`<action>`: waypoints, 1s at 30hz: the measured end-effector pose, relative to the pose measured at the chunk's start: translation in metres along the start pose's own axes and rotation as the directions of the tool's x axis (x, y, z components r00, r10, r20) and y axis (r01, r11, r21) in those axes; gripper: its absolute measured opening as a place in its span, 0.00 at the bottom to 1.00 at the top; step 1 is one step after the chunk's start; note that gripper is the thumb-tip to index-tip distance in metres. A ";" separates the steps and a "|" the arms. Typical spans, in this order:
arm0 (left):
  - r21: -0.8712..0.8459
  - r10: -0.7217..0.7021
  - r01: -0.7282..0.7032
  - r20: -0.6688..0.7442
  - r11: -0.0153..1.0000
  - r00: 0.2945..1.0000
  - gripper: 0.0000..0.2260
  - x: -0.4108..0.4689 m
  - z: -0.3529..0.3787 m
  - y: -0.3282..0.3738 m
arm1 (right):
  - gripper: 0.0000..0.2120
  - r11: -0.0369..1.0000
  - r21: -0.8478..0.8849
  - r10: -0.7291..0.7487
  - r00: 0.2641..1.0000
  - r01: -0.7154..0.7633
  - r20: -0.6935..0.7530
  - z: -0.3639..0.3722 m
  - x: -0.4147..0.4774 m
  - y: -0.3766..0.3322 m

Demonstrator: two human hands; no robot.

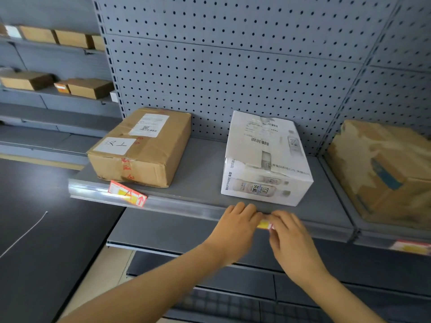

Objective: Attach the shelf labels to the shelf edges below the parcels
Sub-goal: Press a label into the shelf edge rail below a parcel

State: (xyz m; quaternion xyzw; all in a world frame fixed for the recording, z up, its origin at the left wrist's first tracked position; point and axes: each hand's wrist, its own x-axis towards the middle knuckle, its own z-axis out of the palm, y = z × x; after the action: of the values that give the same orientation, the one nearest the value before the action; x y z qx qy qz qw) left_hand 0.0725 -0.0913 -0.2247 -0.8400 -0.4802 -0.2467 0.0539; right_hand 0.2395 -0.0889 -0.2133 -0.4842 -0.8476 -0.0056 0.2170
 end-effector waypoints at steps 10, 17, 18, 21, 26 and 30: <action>0.011 0.062 -0.063 0.119 0.998 0.991 0.20 -0.003 -0.010 -0.003 | 0.20 0.999 -0.036 0.035 0.999 -0.034 0.011 0.000 -0.005 -0.008; -0.016 0.129 -0.129 0.241 0.991 0.962 0.17 0.001 -0.027 -0.015 | 0.22 0.996 -0.072 0.052 0.999 -0.052 -0.001 0.005 -0.008 -0.011; -0.038 0.130 -0.125 0.254 0.991 0.958 0.18 0.001 -0.029 -0.016 | 0.22 0.996 -0.069 0.063 0.998 -0.064 -0.010 0.004 -0.008 -0.013; -0.098 0.131 -0.109 0.259 0.989 0.957 0.19 -0.003 -0.038 -0.019 | 0.19 0.995 -0.043 0.086 0.995 -0.088 -0.040 0.003 -0.005 -0.024; -0.074 0.106 -0.092 0.219 0.993 0.970 0.20 -0.021 -0.054 -0.035 | 0.20 0.997 0.081 -0.006 0.997 0.012 -0.079 0.002 0.010 -0.056; 0.020 -0.034 0.031 0.171 0.999 0.985 0.19 -0.046 -0.079 -0.072 | 0.17 0.985 0.154 -0.062 0.995 0.073 -0.079 0.017 0.027 -0.082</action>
State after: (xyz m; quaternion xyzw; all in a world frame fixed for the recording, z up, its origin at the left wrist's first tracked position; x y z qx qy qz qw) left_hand -0.0353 -0.1147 -0.1877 -0.8497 -0.4987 -0.1704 0.0158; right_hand 0.1540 -0.1072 -0.2021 -0.4361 -0.8528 0.0356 0.2853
